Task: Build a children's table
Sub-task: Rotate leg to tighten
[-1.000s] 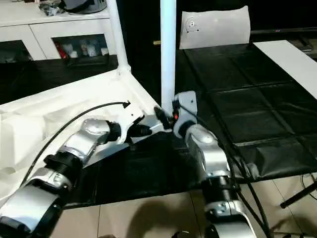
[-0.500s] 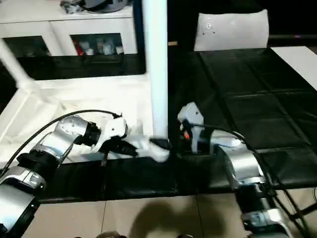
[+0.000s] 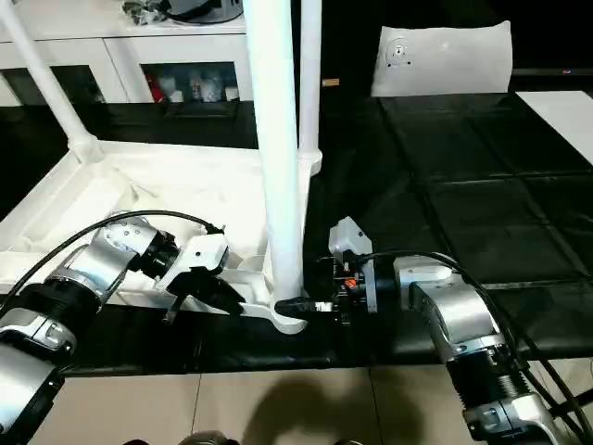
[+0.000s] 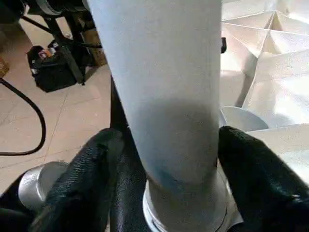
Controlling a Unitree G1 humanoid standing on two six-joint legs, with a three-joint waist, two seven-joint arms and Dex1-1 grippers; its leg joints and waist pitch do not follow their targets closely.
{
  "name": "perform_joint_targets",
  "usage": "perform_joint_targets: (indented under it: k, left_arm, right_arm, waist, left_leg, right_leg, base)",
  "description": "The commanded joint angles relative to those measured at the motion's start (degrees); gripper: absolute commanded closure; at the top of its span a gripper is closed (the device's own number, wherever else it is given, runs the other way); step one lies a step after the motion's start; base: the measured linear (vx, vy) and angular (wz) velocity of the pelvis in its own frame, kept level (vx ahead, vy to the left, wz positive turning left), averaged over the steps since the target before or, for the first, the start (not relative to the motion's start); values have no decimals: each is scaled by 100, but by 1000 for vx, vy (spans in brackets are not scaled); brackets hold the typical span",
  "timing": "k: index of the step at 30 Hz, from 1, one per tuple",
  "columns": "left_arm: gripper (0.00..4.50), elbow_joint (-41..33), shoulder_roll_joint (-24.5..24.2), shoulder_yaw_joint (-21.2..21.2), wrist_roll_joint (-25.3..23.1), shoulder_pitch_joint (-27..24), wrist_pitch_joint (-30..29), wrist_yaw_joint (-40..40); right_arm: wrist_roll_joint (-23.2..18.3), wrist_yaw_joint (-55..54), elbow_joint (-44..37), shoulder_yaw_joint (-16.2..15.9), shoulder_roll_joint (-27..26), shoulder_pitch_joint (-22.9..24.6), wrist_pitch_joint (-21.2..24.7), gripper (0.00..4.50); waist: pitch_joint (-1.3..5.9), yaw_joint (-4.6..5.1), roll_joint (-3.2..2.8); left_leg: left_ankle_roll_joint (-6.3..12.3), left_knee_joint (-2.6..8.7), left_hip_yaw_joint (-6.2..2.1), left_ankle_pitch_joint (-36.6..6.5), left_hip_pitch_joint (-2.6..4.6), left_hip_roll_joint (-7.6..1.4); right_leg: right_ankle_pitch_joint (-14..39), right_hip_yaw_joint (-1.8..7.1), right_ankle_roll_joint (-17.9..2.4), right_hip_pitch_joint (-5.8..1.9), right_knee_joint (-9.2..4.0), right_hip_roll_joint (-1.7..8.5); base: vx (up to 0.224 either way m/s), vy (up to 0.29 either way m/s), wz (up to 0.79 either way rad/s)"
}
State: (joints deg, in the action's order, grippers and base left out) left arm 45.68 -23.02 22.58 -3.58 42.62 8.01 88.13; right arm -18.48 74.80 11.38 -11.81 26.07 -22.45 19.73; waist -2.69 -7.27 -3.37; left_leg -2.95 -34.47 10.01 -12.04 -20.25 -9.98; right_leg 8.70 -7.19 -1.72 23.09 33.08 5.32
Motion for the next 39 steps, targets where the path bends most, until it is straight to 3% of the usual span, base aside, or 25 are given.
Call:
perform_joint_targets:
  k: [1, 10, 15, 19, 21, 22, 23, 24, 26, 27, 29, 31, 33, 35, 39]
  left_arm:
    - [450, -205, 34, 205, -23, -33, 91, 296]
    - [450, -153, 34, 200, -84, -38, 131, 262]
    - [450, -180, 112, 113, -16, -76, -75, 103]
    - [450, -171, 239, 30, -13, -37, -395, -220]
    - [450, -19, 532, -166, 1, 96, -828, -892]
    - [450, -19, 532, -166, 1, 96, -828, -892]
    - [450, 83, 753, -316, 36, 207, -1105, -1373]
    - [450, 134, 879, -403, 42, 270, -1285, -1679]
    - [450, 189, 993, -491, 59, 326, -1423, -1965]
    - [450, 332, 1219, -694, 91, 460, -1662, -2615]
    - [450, 441, 1397, -876, 111, 573, -1856, -3221]
    - [450, 472, 1468, -962, 103, 611, -1940, -3457]
    - [450, 453, 1605, -1102, 81, 653, -2076, -3781]
    - [450, 436, 1636, -1126, 79, 659, -2097, -3838]
    - [450, 329, 1627, -1040, -6, 611, -2043, -3732]
  right_arm:
    - [-81, 88, -90, -98, 34, -90, 48, 160]
    - [-90, 155, -178, -111, 83, -34, 159, 235]
    - [-149, -66, -323, -42, -20, 71, 301, 250]
    - [85, -739, -292, -20, -297, 99, 328, 253]
    - [396, -1838, -38, 135, -793, 2, 371, 254]
    - [396, -1838, -38, 135, -793, 2, 371, 254]
    - [537, -2476, 102, 230, -1112, -102, 461, 256]
    - [599, -2846, 179, 288, -1299, -177, 564, 256]
    - [674, -3171, 269, 325, -1453, -252, 652, 257]
    - [840, -3995, 577, 460, -1804, -467, 812, 257]
    - [951, -4802, 927, 662, -2150, -689, 880, 257]
    - [1012, -5101, 1061, 758, -2295, -771, 878, 257]
    - [1033, -5439, 1218, 921, -2563, -893, 765, 257]
    - [1046, -5455, 1228, 915, -2610, -914, 692, 201]
    - [1090, -5198, 1034, 795, -2563, -790, 371, 158]
  waist:
    - [400, 18, 63]
    - [401, -31, 61]
    - [405, -45, 48]
    - [366, -25, 46]
    - [309, 57, 45]
    - [297, 76, 38]
    - [318, 130, 55]
    - [307, 185, 19]
    - [301, 308, 11]
    - [318, 373, 6]
    - [343, 490, -4]
    - [369, 592, -5]
    - [395, 632, 19]
    - [424, 633, 26]
    - [450, 570, 8]
  left_leg:
    - [363, 416, -107, -842, 7, -358]
    - [331, 414, -100, -868, 24, -351]
    - [318, 419, -108, -819, 22, -363]
    - [241, 436, -102, -1001, 27, -341]
    - [96, 446, -104, -1326, 75, -294]
    - [45, 431, -116, -1417, 93, -263]
    - [-3, 411, -124, -1448, 130, -226]
    - [9, 424, -138, -1451, 110, -227]
    - [-44, 445, -182, -1693, 84, -230]
    - [-29, 447, -197, -1787, 87, -246]
    - [-8, 475, -230, -1751, 14, -256]
    - [30, 464, -216, -1651, 10, -244]
    - [206, 447, -181, -1228, -32, -247]
    - [369, 401, -144, -922, -30, -229]
    - [679, 371, -129, -350, -82, -247]
  right_leg:
    - [1852, 350, -889, -344, -381, 446]
    - [1997, 349, -813, -337, -408, 442]
    - [1847, 354, -844, -340, -383, 439]
    - [2261, 342, -727, -330, -448, 445]
    - [3055, 301, -483, -283, -557, 432]
    - [3316, 267, -408, -264, -595, 439]
    - [3566, 242, -257, -276, -653, 445]
    - [3557, 223, -218, -265, -659, 416]
    - [3561, 167, -142, -289, -668, 386]
    - [3423, 170, -165, -288, -665, 394]
    - [3082, 177, -271, -352, -624, 411]
    - [2731, 201, -440, -353, -608, 417]
    - [2035, 276, -766, -363, -523, 425]
    - [1662, 301, -935, -368, -481, 427]
    - [1094, 300, -1064, -411, -395, 424]
  base:
    - [0, 0, 0]
    - [0, 0, 0]
    - [0, 0, 0]
    - [0, 0, 0]
    - [0, 0, 0]
    - [0, 0, 0]
    - [0, 0, 0]
    - [0, 0, 0]
    - [0, 0, 0]
    - [0, 0, 0]
    - [0, 0, 0]
    - [0, 0, 0]
    - [0, 0, 0]
    - [0, 0, 0]
    - [0, 0, 0]
